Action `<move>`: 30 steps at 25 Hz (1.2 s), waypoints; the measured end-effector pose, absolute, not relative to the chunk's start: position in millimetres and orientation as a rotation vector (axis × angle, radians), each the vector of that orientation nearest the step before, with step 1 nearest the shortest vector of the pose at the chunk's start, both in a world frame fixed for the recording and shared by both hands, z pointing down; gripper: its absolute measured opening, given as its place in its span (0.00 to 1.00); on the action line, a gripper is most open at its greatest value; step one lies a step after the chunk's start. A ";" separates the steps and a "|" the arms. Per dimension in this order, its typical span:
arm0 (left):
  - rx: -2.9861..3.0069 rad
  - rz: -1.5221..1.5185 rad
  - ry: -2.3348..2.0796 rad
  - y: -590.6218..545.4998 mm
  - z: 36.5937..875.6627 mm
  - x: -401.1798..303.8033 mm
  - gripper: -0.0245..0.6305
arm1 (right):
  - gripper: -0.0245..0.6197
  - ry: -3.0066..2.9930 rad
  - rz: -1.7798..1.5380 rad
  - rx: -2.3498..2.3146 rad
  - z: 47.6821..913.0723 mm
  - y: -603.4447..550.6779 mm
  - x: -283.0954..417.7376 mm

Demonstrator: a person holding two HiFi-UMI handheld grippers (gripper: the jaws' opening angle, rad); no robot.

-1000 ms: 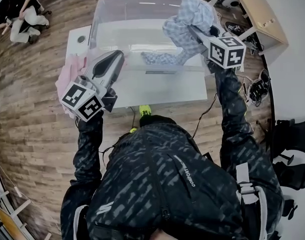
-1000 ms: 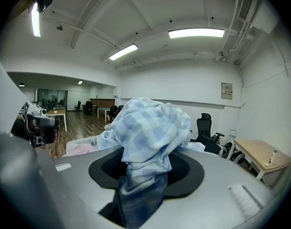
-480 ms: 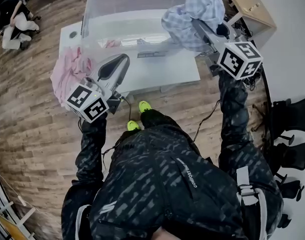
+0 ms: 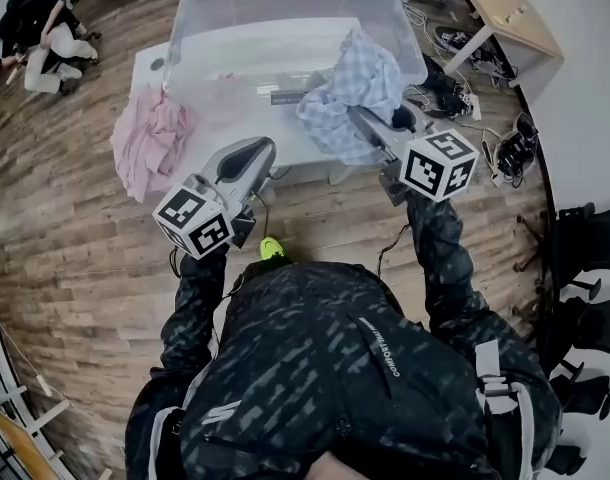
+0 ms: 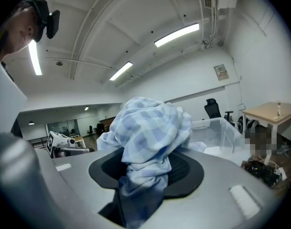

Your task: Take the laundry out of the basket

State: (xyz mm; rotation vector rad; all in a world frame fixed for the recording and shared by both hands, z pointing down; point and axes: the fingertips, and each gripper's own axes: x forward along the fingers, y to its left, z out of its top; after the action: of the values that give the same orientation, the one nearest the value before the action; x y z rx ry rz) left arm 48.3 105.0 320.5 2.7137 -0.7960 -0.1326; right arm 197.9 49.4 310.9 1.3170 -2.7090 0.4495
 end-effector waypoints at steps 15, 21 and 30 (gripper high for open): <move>2.574 -0.063 -0.916 254.3 380.1 127.6 0.05 | 0.34 -2.592 0.921 0.858 496.4 276.8 214.0; 2.574 -0.047 -0.915 301.7 391.6 153.0 0.05 | 0.34 -2.698 0.891 0.856 481.4 311.2 233.6; 2.599 -0.075 -0.915 314.4 380.8 162.8 0.05 | 0.35 -2.767 0.705 0.927 446.9 296.7 242.0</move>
State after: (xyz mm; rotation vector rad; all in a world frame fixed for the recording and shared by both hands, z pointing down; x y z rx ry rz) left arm 162.8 314.4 380.8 2.5994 -0.9153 -0.0746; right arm 242.0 296.7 446.9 0.9274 -2.7665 0.7046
